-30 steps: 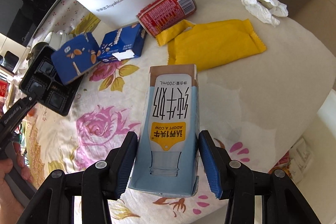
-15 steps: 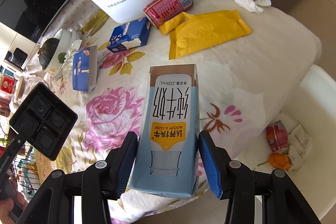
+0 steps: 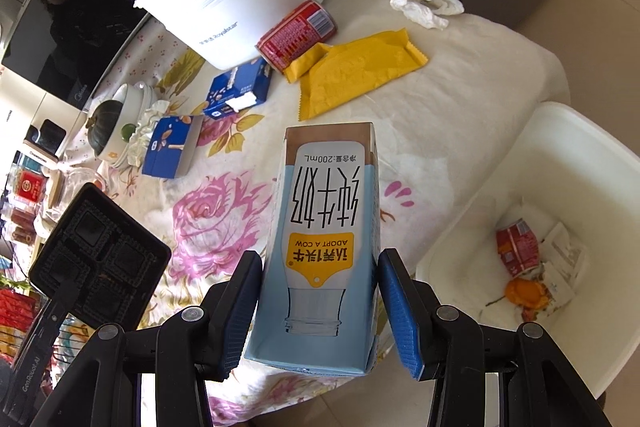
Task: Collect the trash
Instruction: 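Carry the black tray and milk carton over the bin and open both tools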
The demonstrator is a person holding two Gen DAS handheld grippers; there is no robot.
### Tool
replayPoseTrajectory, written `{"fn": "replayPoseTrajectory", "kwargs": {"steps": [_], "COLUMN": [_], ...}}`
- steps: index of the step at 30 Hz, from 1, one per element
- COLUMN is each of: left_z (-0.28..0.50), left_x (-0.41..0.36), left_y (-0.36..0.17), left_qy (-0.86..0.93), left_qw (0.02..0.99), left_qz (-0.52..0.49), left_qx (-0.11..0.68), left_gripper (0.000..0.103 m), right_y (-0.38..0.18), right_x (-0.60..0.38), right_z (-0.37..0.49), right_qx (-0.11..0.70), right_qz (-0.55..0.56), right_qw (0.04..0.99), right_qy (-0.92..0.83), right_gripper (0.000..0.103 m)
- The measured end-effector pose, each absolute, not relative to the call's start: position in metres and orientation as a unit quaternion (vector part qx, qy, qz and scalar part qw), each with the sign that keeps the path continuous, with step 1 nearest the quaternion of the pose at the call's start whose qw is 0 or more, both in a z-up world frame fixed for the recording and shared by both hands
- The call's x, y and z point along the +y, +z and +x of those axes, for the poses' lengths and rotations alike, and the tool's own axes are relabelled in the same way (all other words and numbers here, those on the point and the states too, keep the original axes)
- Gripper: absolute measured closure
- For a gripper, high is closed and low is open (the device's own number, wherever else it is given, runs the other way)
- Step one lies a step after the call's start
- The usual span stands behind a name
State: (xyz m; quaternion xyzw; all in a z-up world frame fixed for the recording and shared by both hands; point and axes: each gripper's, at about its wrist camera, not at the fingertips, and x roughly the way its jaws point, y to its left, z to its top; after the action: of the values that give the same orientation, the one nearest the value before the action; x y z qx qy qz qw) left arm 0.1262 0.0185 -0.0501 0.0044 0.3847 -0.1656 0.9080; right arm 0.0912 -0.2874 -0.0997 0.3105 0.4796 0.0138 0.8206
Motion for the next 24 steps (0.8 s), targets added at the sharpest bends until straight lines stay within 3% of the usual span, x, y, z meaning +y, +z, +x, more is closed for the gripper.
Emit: {"fn": "replayPoseTrajectory", "kwargs": {"steps": [24], "left_z": [0.092], "left_x": [-0.148], "left_y": [-0.075], "left_qy": [-0.323], "left_qw": [0.861], "left_qz": [0.048], "left_qx": [0.390], "left_gripper": [0.069], "right_y": [-0.113], "right_x": [-0.391], "right_z": [0.021], "right_qx": [0.475], "right_qz": [0.306], "right_qw": [0.822], "right_qy": [-0.076], "right_gripper": [0.050]}}
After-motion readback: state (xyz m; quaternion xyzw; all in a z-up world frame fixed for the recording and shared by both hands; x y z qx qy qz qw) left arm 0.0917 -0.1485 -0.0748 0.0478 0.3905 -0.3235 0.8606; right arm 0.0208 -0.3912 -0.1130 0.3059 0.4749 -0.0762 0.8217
